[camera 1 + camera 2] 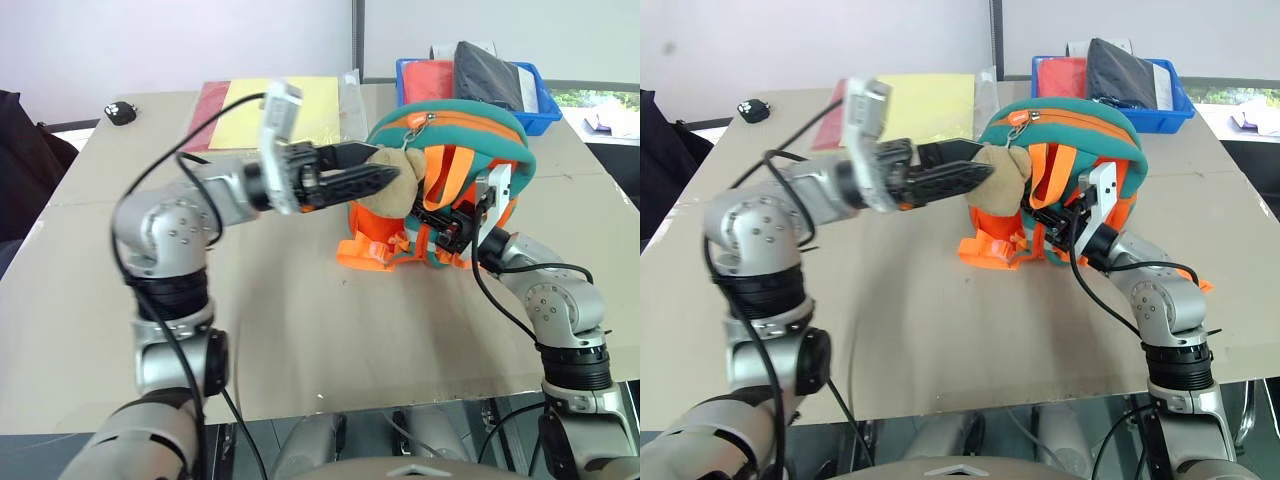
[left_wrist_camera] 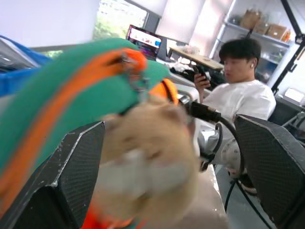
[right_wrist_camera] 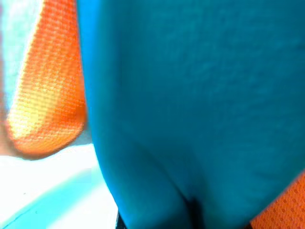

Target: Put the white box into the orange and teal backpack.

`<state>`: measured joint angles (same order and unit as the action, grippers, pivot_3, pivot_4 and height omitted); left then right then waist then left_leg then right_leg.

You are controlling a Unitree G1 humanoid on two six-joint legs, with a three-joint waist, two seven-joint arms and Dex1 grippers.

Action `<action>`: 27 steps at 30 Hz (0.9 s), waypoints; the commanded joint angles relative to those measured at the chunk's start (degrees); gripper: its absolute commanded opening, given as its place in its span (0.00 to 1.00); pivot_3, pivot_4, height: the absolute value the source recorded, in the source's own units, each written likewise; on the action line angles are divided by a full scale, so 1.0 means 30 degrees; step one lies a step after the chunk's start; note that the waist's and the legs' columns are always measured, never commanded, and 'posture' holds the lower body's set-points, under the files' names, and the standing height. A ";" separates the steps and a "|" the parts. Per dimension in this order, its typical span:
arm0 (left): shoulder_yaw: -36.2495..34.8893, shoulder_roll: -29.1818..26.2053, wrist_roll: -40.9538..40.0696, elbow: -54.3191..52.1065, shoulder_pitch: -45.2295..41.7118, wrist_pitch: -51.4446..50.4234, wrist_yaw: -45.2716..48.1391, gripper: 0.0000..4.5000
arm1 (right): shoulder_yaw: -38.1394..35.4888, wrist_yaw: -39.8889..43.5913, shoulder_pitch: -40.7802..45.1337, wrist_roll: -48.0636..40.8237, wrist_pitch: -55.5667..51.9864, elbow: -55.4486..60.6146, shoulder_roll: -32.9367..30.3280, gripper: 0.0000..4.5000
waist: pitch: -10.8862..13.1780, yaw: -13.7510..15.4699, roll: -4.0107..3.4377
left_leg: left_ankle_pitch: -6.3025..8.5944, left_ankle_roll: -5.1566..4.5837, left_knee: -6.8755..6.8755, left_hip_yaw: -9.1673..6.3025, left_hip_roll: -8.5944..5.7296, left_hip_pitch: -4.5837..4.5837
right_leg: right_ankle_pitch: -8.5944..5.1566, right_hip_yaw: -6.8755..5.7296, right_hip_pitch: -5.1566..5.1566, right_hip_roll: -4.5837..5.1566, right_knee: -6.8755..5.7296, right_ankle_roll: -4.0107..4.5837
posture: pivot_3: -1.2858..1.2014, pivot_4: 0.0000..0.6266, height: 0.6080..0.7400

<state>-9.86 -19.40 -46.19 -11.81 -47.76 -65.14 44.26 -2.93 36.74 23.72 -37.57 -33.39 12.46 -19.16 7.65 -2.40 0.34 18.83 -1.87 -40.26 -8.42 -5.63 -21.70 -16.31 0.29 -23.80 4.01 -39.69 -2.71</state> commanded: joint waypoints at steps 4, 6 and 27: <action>0.3351 -0.1293 0.2070 -0.0818 0.0119 0.1681 -0.0572 0.98 | 0.0031 -0.0011 0.0173 0.0083 0.0093 0.0261 0.0056 0.00 | -0.0001 -0.0109 -0.0003 | 0.0000 0.0003 0.0052 0.0011 0.0002 0.0063 | 0.0000 0.0103 -0.0010 -0.0032 -0.0015 0.0001 | 0.52 0.24 1.00; 0.4116 -0.1728 0.3023 -0.0364 -0.0024 0.2558 -0.0580 0.98 | 0.0015 -0.0066 0.0144 0.0066 0.0069 0.0347 0.0105 0.00 | -0.0001 -0.0046 -0.0003 | 0.0000 0.0003 0.0050 0.0010 -0.0001 0.0065 | 0.0000 0.0109 -0.0010 -0.0033 -0.0008 0.0001 | 0.52 0.24 1.00; 0.2168 -0.5150 0.6771 0.7613 0.2461 0.9584 -0.0336 0.17 | -0.0128 -0.0032 -0.0042 -0.0111 0.0070 0.0473 0.0099 0.00 | -0.0002 0.0049 0.0001 | 0.0002 0.0005 0.0228 0.0015 -0.0055 0.0302 | 0.0000 0.0152 0.0044 0.0005 0.0032 0.0000 | 0.52 0.24 1.00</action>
<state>-5.95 -33.64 -31.69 8.45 -40.70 -39.83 45.37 -2.29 36.61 23.67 -37.20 -33.47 12.57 -18.69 7.65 -2.26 0.34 18.84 -1.86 -39.58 -8.40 -5.79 -20.81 -16.31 0.71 -23.68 4.03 -39.59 -2.71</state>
